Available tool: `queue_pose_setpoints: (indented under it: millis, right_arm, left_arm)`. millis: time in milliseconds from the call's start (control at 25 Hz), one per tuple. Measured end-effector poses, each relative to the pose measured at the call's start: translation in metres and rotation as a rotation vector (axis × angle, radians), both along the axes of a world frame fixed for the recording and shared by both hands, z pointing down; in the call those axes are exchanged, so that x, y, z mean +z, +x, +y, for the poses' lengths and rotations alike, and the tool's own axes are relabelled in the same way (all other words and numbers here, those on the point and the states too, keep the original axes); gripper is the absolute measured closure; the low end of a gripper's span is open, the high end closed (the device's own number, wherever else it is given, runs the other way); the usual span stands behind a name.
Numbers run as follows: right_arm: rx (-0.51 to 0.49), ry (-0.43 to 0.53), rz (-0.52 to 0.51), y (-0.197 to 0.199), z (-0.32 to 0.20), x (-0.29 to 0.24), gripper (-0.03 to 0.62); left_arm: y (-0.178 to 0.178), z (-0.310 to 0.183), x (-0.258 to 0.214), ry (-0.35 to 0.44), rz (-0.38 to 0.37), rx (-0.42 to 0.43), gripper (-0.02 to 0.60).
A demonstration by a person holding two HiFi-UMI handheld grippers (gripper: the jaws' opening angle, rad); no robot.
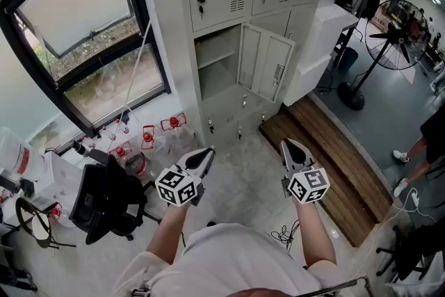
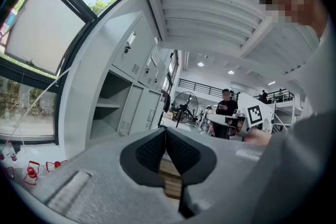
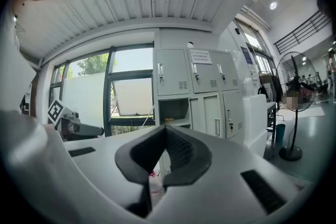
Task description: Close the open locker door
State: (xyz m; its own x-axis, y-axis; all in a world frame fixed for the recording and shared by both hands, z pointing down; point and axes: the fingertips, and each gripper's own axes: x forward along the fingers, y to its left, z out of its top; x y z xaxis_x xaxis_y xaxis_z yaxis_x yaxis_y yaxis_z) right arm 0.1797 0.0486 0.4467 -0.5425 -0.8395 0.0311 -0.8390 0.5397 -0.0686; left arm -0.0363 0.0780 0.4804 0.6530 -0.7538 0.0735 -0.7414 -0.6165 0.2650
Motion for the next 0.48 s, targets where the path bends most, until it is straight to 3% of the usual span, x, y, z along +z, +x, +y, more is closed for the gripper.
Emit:
queue_pose_setpoints:
  millis: [480]
  right_arm:
    - [0.023,0.021,-0.021,0.0024,-0.0027,-0.0061,0.591]
  left_arm:
    - [-0.0023,0.0003,0.0002,0.001,0.000,-0.005,0.566]
